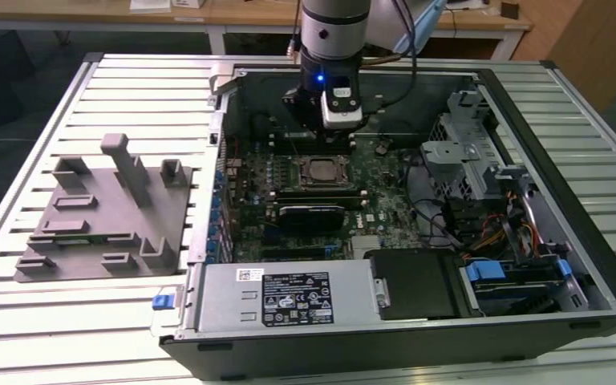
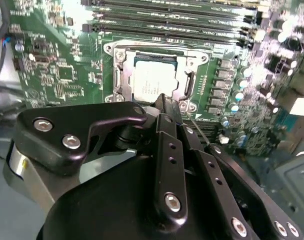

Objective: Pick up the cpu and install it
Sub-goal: 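Close the cpu cover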

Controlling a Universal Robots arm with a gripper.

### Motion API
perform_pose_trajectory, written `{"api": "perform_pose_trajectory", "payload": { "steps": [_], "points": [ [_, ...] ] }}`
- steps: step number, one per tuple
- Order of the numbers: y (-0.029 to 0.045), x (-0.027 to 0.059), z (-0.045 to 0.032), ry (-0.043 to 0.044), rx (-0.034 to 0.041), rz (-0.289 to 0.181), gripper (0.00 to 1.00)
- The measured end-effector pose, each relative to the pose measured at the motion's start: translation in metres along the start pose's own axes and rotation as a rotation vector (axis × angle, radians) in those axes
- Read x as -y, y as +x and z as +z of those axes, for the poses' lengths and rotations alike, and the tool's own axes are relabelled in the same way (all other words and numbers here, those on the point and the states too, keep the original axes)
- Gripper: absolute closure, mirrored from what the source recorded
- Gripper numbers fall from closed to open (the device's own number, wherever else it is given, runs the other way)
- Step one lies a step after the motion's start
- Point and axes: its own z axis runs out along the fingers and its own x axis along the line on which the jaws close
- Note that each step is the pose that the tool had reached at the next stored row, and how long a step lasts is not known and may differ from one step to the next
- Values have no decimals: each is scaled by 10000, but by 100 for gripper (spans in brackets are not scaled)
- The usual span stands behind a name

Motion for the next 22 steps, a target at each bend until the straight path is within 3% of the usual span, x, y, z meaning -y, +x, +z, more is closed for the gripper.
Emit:
{"api": "perform_pose_trajectory", "payload": {
  "steps": [17,22],
  "points": [
    [0,0,11,-17,-61,-3079,89],
    [5,3,12,-21,-75,-3747,89]
  ]
}}
